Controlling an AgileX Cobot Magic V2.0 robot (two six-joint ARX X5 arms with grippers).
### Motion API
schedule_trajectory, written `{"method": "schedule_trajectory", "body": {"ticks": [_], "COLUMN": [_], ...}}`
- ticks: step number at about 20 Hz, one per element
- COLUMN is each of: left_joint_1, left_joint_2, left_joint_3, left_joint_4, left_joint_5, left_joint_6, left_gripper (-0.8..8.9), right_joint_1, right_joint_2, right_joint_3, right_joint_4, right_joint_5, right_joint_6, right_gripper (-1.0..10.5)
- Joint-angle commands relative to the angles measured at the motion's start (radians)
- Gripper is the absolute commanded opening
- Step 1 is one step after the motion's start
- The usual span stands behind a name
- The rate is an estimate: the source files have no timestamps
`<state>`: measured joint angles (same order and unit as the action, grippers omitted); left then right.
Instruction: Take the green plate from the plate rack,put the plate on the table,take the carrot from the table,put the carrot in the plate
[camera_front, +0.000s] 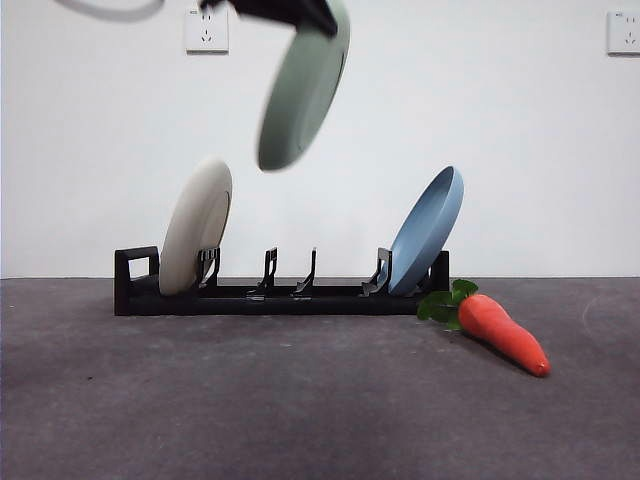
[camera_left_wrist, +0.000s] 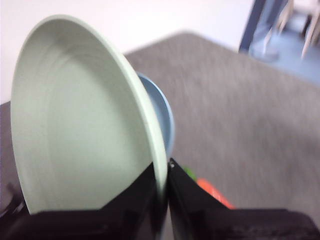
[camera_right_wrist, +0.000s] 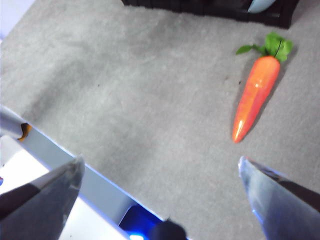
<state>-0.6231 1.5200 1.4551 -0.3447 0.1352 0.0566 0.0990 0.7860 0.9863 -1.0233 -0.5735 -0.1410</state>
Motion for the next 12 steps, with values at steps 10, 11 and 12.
{"method": "schedule_trajectory", "body": {"ticks": [10, 11, 12], "left_joint_1": [-0.402, -0.417, -0.427], "left_joint_2": [-0.045, -0.026, -0.003], "left_joint_3": [-0.292, -0.356, -0.407], "left_joint_4": [-0.292, -0.220, -0.156], "left_joint_5": [-0.555, -0.555, -0.558], "left_joint_6": [0.299, 0.334, 0.362], "left_gripper": [-0.06, -0.06, -0.06], "right_joint_1": [0.002, 0.002, 0.002], "right_joint_2": [-0.001, -0.001, -0.001], "right_joint_3": [0.002, 0.002, 0.002], "right_joint_4": [0.005, 0.005, 0.005], "right_joint_5": [-0.002, -0.003, -0.003], "right_joint_6": [0.013, 0.013, 0.013], "right_gripper": [6.9, 6.9, 6.9]}}
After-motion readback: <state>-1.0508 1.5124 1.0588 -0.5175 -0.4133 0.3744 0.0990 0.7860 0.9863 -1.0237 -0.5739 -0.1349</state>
